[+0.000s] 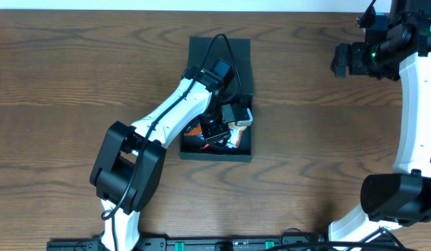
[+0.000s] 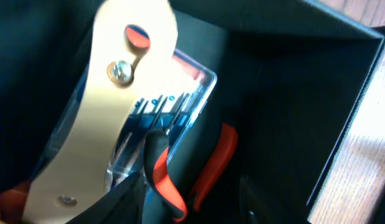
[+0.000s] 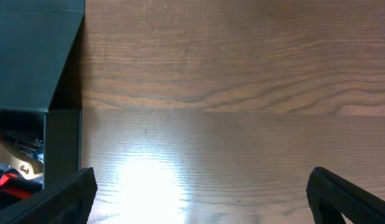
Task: Pack container
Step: 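Carry the pliers into the box and open the left gripper, then move both grippers to the box lid's far edges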
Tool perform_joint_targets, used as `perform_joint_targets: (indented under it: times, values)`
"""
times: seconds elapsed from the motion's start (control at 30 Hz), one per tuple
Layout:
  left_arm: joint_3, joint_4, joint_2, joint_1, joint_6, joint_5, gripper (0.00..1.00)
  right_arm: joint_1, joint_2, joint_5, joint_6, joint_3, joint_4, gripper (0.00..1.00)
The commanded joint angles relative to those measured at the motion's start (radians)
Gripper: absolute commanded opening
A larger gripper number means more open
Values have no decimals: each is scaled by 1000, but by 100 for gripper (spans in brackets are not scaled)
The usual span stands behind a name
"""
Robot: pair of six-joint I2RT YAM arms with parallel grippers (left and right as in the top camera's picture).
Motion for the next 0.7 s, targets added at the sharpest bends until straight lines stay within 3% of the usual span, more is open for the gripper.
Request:
perform_joint_targets:
  times: [0.0,0.1,0.17,0.23,0.3,0.33,0.37,0.43,0.5,0.67]
  values:
    - [45,-29,-40,-2,-83,-93,48,-2,3,2,-8,-7,13,99]
    - [82,-44,-90,5,-162,-191,48,-2,3,-8,-7,-7,35,97]
    - [113,-45,-128,15,-239,-240,48,-2,3,-38,-7,-7,48,85]
    - [142,-44,-170,36,-293,-251,48,-2,3,-68,-3,-7,60,56]
    - [168,-37,-217,71,-351,-250,47,-2,3,-97,27,-3,66,11]
    - [178,-31,-235,90,-388,-250,46,-2,3,-126,45,0,73,1]
    - [188,-21,-256,115,-439,-247,39,-2,3,-164,54,0,82,1]
    - [194,10,-295,182,-525,-195,13,-2,3,-257,84,0,104,1]
    - [194,32,-314,253,-576,-95,6,0,3,-338,121,0,127,1]
    - [193,76,-286,433,-710,146,6,32,19,-425,151,0,160,1]
